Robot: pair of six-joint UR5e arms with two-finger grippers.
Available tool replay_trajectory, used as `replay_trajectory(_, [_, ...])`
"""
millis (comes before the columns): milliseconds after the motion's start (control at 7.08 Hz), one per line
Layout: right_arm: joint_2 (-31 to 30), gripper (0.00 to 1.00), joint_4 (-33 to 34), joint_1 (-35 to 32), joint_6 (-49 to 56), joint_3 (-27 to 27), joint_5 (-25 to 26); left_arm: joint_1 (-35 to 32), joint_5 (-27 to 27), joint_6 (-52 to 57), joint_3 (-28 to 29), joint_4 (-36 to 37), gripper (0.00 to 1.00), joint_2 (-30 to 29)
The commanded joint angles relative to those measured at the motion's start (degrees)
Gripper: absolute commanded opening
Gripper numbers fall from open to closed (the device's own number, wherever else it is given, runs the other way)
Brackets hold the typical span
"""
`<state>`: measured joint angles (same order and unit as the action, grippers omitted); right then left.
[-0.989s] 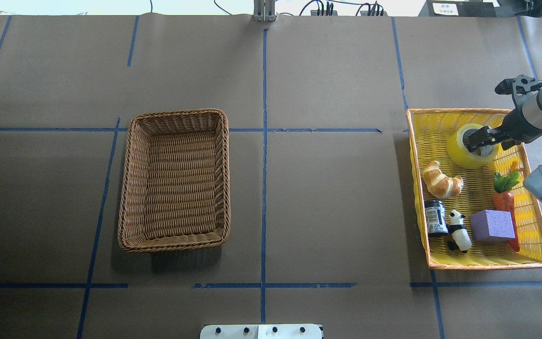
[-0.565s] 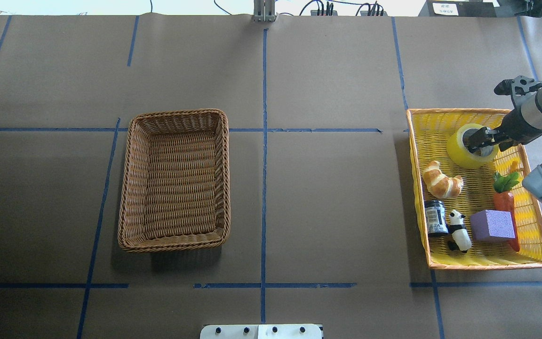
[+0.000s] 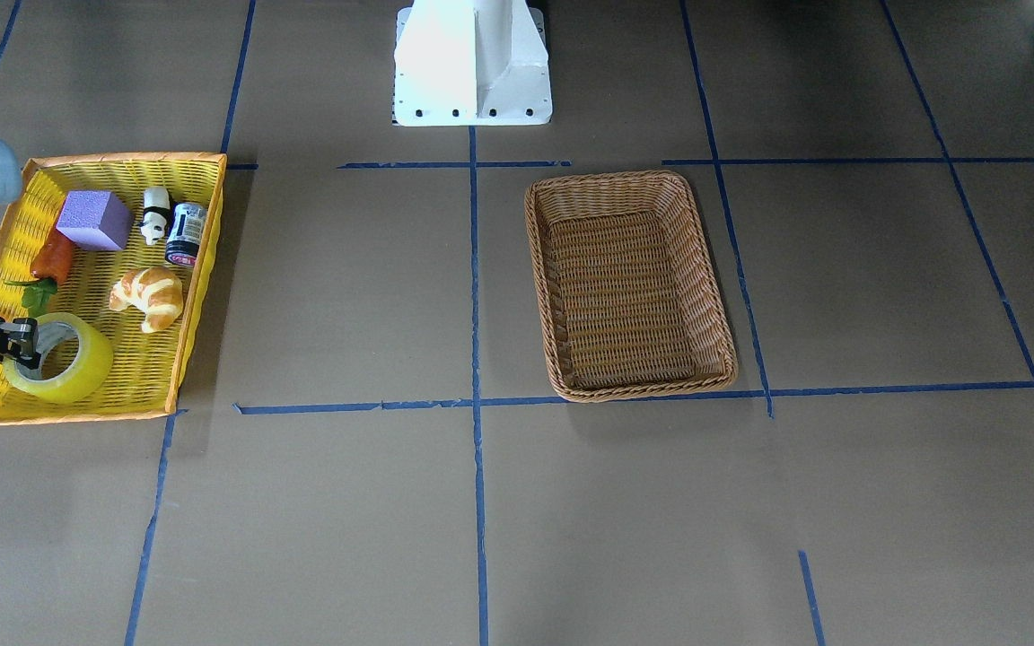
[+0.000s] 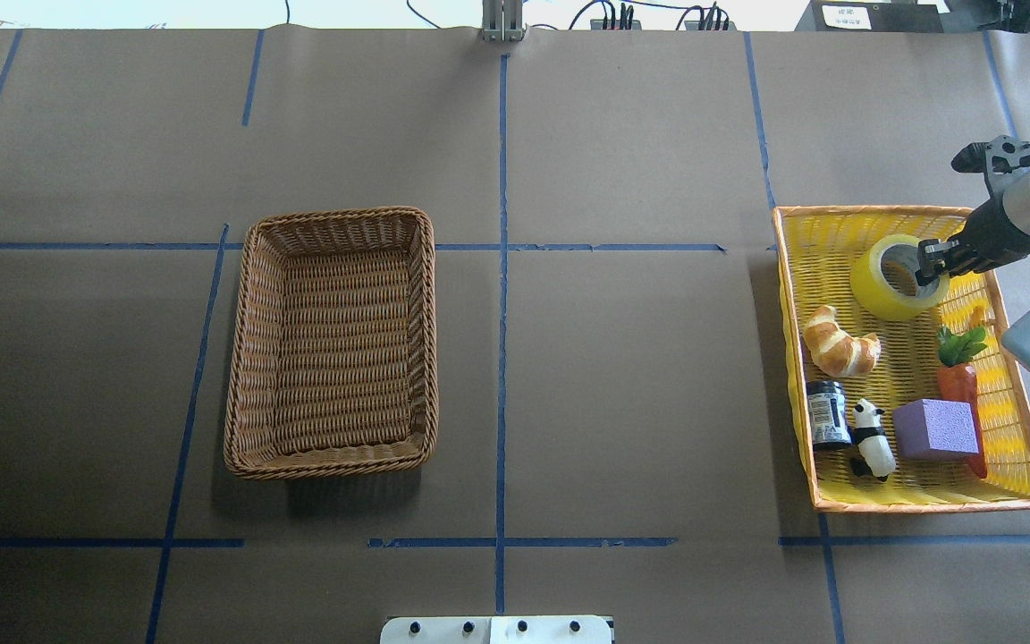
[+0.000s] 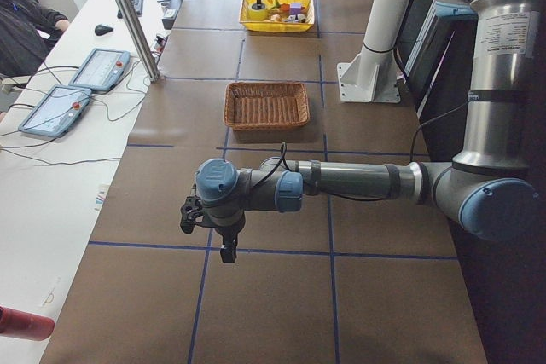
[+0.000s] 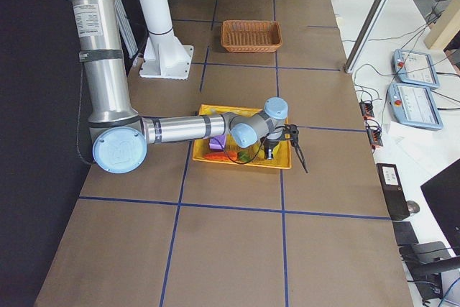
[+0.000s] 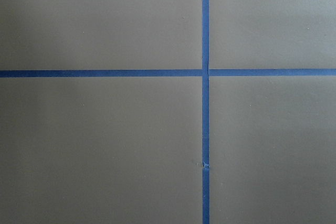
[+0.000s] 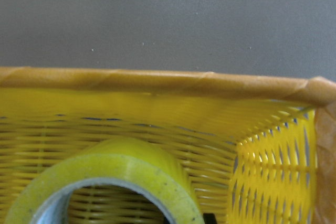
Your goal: Move tape to another basket
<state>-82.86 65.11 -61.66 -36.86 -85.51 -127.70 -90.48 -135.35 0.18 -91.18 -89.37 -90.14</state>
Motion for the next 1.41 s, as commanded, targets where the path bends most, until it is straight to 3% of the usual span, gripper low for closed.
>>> replay_trajectory(0, [0.1,0.00,-0.2,-5.3,0.2,-1.0,-5.0,0.0,0.0,-0.1,-0.1,0.1,1.00,0.0])
replay_trajectory(282, [1.2,0.00,-0.3,-9.4,-0.4,-4.2,-12.6,0.0,0.0,-0.1,-0.1,0.0,1.00,0.0])
replay_trajectory(706, [4.8,0.00,-3.0,-7.0,-12.5,-7.7,-16.3,0.0,-2.1,-0.9,-1.4,-0.1,1.00,-0.9])
replay_trajectory(989, [8.2,0.00,-11.9,0.0,-29.8,-9.1,-15.2,1.8,-3.1,-1.8,-4.6,-0.2,1.00,-1.4])
replay_trajectory(1271, [10.8,0.00,-17.1,6.2,-43.8,-11.4,-9.4,6.8,-4.5,-19.3,-9.8,-5.7,1.00,-1.9])
